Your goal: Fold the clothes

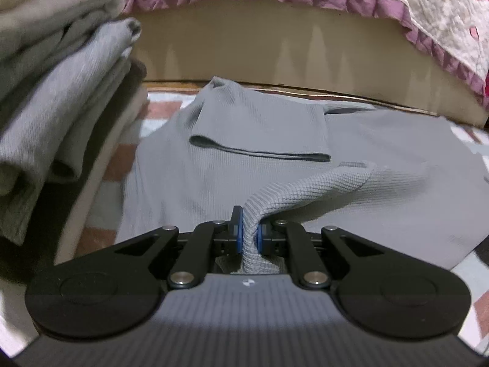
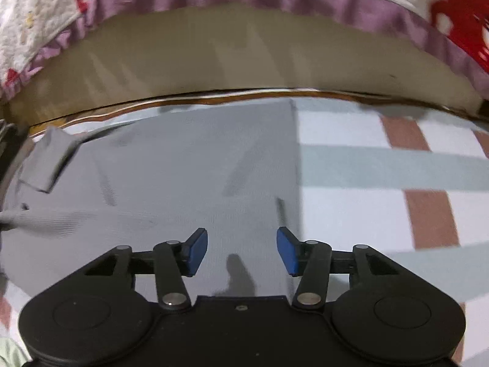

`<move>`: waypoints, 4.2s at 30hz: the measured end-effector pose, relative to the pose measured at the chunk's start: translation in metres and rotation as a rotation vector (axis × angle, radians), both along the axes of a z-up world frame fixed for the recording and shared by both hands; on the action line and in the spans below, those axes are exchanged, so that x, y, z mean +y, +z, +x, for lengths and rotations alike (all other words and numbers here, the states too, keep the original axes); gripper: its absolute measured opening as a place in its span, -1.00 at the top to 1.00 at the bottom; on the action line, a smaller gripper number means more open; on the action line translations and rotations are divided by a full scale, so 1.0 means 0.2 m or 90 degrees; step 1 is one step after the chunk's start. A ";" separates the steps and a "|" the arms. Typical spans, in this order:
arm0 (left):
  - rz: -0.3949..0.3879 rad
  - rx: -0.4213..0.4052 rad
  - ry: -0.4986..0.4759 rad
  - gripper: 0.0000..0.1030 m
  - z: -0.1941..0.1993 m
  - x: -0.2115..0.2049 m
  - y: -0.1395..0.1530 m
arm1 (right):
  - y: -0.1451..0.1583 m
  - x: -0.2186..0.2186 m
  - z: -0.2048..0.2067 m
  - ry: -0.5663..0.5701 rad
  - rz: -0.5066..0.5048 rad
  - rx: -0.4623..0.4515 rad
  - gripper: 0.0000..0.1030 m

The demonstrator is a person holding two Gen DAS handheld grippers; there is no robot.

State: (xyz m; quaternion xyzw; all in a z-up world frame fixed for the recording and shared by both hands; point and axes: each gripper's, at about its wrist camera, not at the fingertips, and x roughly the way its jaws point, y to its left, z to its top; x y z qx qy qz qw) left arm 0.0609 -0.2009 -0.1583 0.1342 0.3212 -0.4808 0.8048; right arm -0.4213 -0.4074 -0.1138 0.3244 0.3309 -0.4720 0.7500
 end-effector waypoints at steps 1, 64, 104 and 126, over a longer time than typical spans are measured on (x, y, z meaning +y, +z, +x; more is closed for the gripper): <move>-0.002 0.000 0.000 0.85 0.00 0.00 0.00 | -0.02 0.00 -0.01 -0.004 -0.003 0.012 -0.09; 0.258 -0.225 -0.170 -0.17 0.55 -1.18 0.08 | -0.05 -0.79 0.37 -0.025 -0.151 0.142 0.69; 0.134 -0.011 -0.011 -0.43 0.51 -0.86 0.05 | -0.24 -0.47 0.57 0.095 -0.131 0.052 -0.06; 0.113 -0.074 0.152 0.21 0.57 -0.78 0.05 | -0.20 -0.38 0.37 -0.063 -0.125 0.066 -0.15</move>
